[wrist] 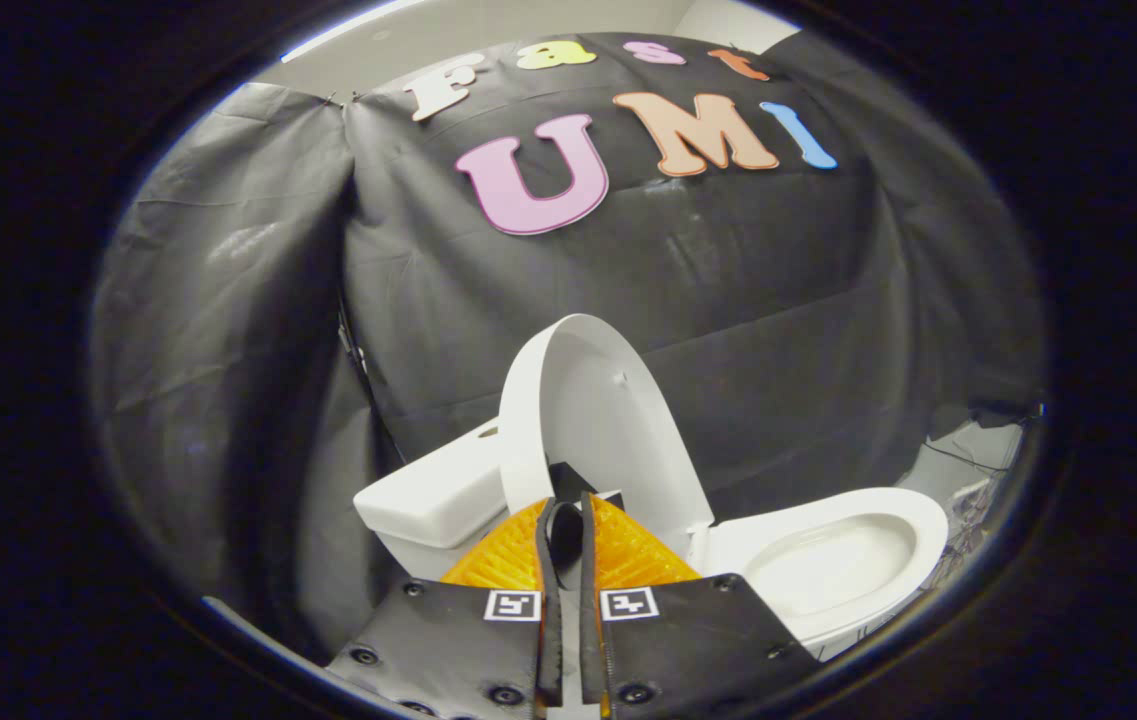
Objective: Open the toilet lid.
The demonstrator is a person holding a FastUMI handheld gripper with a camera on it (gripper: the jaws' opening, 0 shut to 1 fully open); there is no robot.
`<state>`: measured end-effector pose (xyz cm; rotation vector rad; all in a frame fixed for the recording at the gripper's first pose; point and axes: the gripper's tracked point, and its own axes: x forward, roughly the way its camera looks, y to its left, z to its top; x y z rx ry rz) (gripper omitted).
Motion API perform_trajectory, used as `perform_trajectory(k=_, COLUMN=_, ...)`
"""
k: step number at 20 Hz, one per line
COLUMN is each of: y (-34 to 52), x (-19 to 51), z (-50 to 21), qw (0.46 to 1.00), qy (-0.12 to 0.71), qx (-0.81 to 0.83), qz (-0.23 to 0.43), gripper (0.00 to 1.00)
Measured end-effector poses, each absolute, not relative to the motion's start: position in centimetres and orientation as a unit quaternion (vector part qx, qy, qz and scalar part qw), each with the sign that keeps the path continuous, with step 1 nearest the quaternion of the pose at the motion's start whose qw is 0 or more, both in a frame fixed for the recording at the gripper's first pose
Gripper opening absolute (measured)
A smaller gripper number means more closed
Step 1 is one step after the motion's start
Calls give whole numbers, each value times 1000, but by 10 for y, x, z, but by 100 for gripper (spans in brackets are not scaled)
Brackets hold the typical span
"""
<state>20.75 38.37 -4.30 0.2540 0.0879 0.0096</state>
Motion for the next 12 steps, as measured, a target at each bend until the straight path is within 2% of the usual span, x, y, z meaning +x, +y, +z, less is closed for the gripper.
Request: perform_trajectory(k=12, y=404, x=214, z=-45, qw=995, qy=60, qx=72, qz=41, gripper=8)
